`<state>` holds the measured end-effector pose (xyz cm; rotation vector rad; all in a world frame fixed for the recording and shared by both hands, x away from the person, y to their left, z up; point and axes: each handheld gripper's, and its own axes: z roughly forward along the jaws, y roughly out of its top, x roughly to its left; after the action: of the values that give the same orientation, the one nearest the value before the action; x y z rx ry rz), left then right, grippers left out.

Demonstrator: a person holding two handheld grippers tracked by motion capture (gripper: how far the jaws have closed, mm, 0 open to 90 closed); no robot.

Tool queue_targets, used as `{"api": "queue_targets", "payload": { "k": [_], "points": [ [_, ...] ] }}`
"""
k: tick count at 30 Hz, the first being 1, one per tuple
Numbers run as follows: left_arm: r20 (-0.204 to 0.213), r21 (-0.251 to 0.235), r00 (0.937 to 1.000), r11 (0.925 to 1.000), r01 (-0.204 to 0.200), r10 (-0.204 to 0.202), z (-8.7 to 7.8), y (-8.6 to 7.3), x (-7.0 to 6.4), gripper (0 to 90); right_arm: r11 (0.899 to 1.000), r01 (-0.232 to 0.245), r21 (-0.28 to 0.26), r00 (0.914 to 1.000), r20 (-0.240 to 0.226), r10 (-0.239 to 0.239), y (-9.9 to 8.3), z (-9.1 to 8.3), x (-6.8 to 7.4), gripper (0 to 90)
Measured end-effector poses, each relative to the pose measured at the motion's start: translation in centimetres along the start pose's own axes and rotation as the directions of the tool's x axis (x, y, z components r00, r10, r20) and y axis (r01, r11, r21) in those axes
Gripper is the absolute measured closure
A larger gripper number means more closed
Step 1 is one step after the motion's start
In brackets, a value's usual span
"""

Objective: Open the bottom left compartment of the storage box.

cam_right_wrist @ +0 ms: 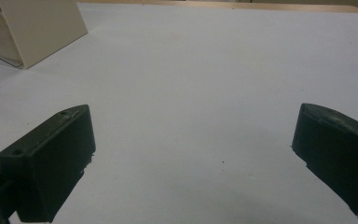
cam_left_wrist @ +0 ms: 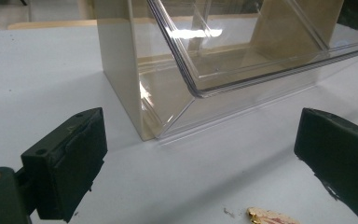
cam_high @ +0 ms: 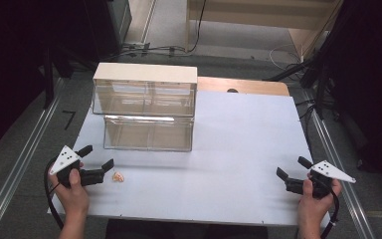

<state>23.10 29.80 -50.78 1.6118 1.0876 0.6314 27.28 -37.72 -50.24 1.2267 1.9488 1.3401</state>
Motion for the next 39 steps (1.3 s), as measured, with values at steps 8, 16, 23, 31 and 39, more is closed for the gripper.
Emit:
{"api": "queue_targets", "payload": {
  "k": [8,16,23,31,39],
  "points": [
    [0.01,-0.046,0.9995,0.9985,0.031,-0.031,-0.9,0.7,0.6,2.7,1.0,0.018,0.013,0.9998,0.002,-0.018,0.1,0.2,0.1,0.0],
    [0.013,-0.044,0.9995,0.9987,-0.027,0.028,-1.9,3.0,0.1,5.5,1.0,0.026,0.001,0.9996,-0.01,-0.026,0.9,0.0,0.5,0.0],
    [0.043,-0.024,0.9973,0.998,-0.058,0.059,-2.0,5.0,-0.1,7.5,0.998,0.059,0.001,0.9965,-0.059,-0.058,3.2,0.5,2.4,0.0],
    [0.131,-0.043,0.9913,0.9991,-0.004,0.009,-1.9,6.5,1.8,18.8,0.995,0.093,0.019,0.9859,-0.142,-0.089,6.1,2.3,5.8,3.2],
    [0.129,0.012,0.9916,0.9999,-0.006,0.005,-1.3,6.2,2.2,36.1,0.99,0.141,0.015,0.9598,-0.247,-0.133,9.2,4.5,9.7,12.4]
  ]
}}
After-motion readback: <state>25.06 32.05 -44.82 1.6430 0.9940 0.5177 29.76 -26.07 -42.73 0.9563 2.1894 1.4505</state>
